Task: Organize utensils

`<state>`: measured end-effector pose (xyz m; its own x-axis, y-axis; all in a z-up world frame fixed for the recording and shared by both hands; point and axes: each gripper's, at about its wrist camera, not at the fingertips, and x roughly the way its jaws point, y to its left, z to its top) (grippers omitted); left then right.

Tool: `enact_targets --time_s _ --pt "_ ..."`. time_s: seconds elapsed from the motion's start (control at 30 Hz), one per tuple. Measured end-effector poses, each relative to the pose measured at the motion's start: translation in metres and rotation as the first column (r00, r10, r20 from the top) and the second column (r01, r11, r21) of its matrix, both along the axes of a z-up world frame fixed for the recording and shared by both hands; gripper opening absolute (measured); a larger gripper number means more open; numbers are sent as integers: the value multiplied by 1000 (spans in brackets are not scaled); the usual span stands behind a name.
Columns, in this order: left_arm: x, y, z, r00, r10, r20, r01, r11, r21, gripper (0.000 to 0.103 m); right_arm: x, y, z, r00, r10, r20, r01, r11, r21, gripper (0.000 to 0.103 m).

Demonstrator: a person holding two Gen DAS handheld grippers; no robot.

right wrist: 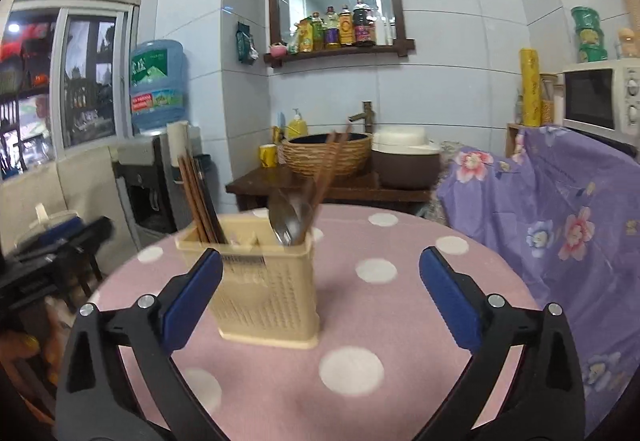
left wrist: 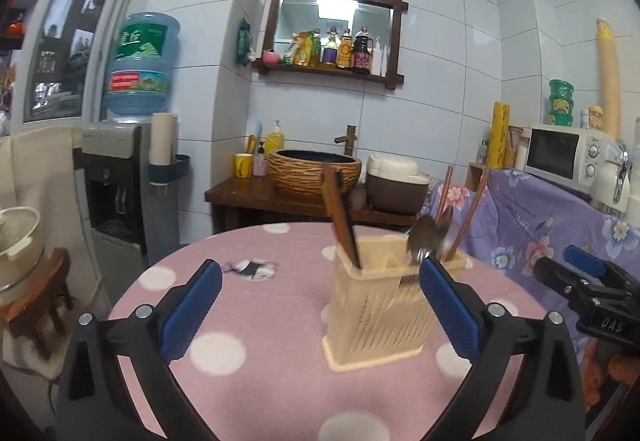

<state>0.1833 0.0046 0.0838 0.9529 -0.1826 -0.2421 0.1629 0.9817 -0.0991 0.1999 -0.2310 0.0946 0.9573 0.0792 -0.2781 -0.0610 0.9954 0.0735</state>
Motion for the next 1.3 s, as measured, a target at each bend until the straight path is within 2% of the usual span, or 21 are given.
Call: enact_targets --time_s 0.1,0.2,0.33,0.4,0.57,0.7,0.9,1.3 --pt "-37 12 -24 1000 13 -5 -14 1000 -8 98 -39 0 -36 999 -50 4 50 997 -55 97" --pt "-80 15 -44 999 41 32 -41 999 -1 98 -80 5 -68 997 -76 4 76 994 -78 97" --pt "-122 12 -64 996 78 31 -78 997 10 98 -119 11 -97 992 -106 -68 102 993 -57 97" --pt "-135 11 -70 997 77 16 -77 997 5 98 -137 13 -105 993 -76 -90 73 997 -36 97" --pt "-165 9 -75 997 66 31 -67 998 21 98 -176 24 -103 999 -40 -11 40 999 0 97" --pt "-175 11 -73 996 72 56 -74 997 37 98 -190 39 -98 999 -31 42 33 998 -48 97" --pt "-177 15 -77 995 88 56 -89 996 11 98 -197 53 -95 997 -16 79 27 989 -143 97" --pt "-183 20 -78 993 102 63 -102 995 -4 98 -198 56 -93 997 -9 79 21 988 -154 97"
